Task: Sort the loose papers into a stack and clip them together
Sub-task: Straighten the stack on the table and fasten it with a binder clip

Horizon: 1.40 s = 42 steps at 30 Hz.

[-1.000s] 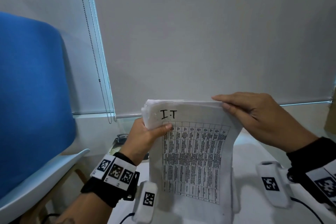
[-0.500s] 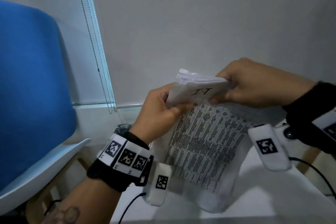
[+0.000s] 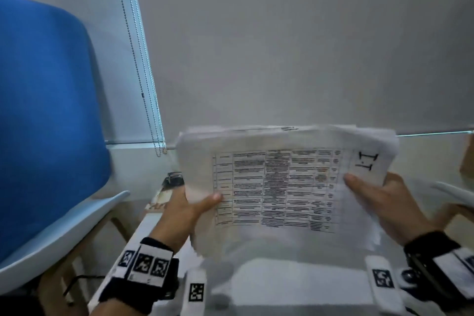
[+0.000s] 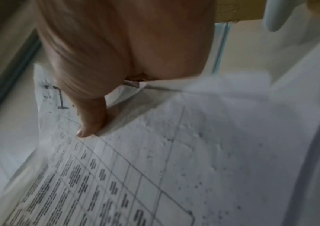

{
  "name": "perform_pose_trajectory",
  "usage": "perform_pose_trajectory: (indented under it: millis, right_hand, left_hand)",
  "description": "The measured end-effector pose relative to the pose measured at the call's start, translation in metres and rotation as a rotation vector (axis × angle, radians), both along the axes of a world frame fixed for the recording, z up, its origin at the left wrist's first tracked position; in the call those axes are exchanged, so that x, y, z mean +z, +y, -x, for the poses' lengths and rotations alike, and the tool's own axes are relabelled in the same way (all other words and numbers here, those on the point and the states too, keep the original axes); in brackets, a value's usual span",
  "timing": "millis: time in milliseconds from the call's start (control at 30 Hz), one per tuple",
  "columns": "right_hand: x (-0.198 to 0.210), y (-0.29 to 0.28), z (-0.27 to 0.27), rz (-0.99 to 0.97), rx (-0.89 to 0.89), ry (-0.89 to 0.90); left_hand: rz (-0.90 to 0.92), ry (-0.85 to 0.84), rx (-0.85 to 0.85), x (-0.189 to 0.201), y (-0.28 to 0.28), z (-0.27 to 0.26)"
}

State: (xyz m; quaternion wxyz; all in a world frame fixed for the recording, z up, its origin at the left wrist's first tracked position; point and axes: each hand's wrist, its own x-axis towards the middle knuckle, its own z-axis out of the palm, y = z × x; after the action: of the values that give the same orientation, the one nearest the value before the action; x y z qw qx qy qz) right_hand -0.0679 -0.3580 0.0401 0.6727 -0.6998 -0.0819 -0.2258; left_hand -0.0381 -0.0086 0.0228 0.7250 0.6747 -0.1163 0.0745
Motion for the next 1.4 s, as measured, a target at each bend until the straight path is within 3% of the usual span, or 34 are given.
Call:
perform_pose_trajectory:
  millis: [133, 267, 500, 600, 700, 833, 933, 1100, 1267, 1400]
  right_hand:
    - [-0.038, 0.003, -0.002, -0.070, 0.061, 0.121]
    - [-0.052, 0.007, 0.001, -0.157, 0.171, 0.186]
    - [-0.042, -0.001, -0.003, -0.338, 0.210, 0.017]
    - [-0.049, 0.001, -0.005, -0.299, 0.208, 0.022]
    - [-0.057, 0.003, -0.006, -0.253, 0.191, 0.028]
    - [-0.048, 0.007, -0.002, -0.181, 0.071, -0.062]
    - [-0.045, 0.012, 0.002, -0.193, 0.077, -0.123]
    - [-0.065, 0.026, 0.006, -0.240, 0.113, -0.019]
    - [-0.058, 0.025, 0.005, -0.256, 0.088, -0.055]
    - [-0.075, 0.024, 0.004, -0.260, 0.107, 0.037]
  left_hand:
    - [-0.109, 0.065, 0.001, -0.033, 0.001, 0.004]
    - [-0.022, 0.136, -0.044, -0.058, 0.004, 0.006]
    - [0.124, -0.021, -0.149, -0.035, 0.012, 0.005]
    - [0.109, -0.019, -0.169, -0.034, 0.005, 0.004]
    - [0.074, -0.064, -0.084, -0.038, 0.003, 0.005]
    - [0.025, -0.151, -0.047, -0.022, 0.001, 0.012]
    - [0.019, -0.181, -0.004, -0.020, 0.003, 0.014]
    - [0.003, -0.078, -0.021, -0.047, 0.005, 0.017]
    - [0.044, -0.111, 0.032, -0.038, 0.009, 0.013]
    - [-0.057, -0.053, -0.005, -0.044, 0.009, 0.020]
